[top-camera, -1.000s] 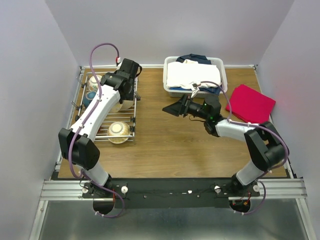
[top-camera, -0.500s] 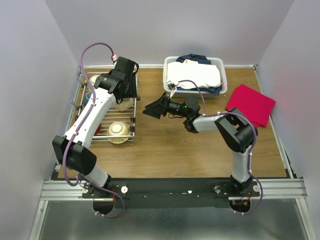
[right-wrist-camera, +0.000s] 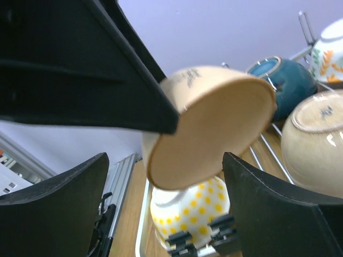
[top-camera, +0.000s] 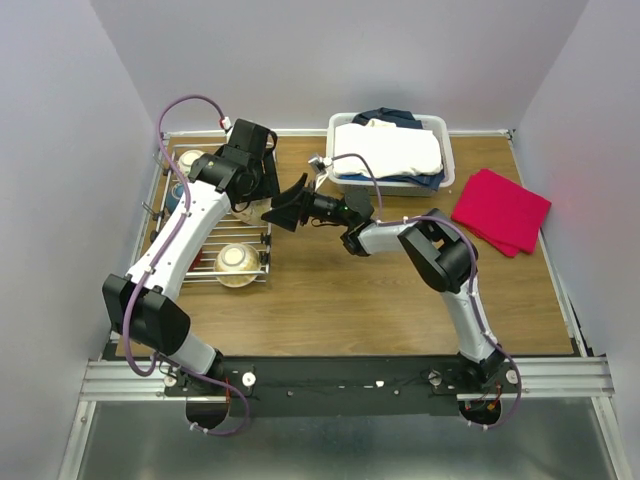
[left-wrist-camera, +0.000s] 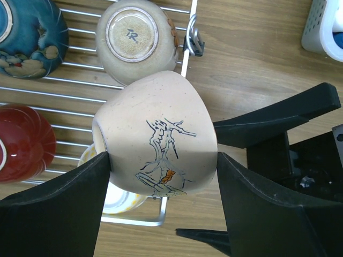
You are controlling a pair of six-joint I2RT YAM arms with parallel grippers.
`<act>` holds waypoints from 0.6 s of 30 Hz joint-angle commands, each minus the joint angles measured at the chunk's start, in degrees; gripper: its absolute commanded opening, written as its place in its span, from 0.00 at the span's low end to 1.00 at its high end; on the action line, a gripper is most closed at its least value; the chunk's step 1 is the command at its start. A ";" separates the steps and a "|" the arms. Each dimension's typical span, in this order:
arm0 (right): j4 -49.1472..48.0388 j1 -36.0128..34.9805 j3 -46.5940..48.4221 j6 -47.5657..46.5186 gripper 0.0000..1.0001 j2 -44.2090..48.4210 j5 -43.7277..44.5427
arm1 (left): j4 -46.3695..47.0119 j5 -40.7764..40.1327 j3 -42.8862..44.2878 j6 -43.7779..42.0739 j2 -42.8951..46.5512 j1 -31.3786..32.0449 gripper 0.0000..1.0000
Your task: Unload the bowls from the dish rack
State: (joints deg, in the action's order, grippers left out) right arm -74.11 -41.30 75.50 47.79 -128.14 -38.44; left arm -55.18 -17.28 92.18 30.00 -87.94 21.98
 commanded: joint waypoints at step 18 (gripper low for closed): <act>-7.20 -1.68 -0.53 -2.09 0.01 2.10 -3.66 | 9.39 4.27 -6.31 5.25 7.78 -0.18 0.56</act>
State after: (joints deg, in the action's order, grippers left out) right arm -74.39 -42.33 77.65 47.90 -128.88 -40.77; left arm -49.84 -12.40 85.58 34.74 -83.02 22.00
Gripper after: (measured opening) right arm 0.080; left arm 0.803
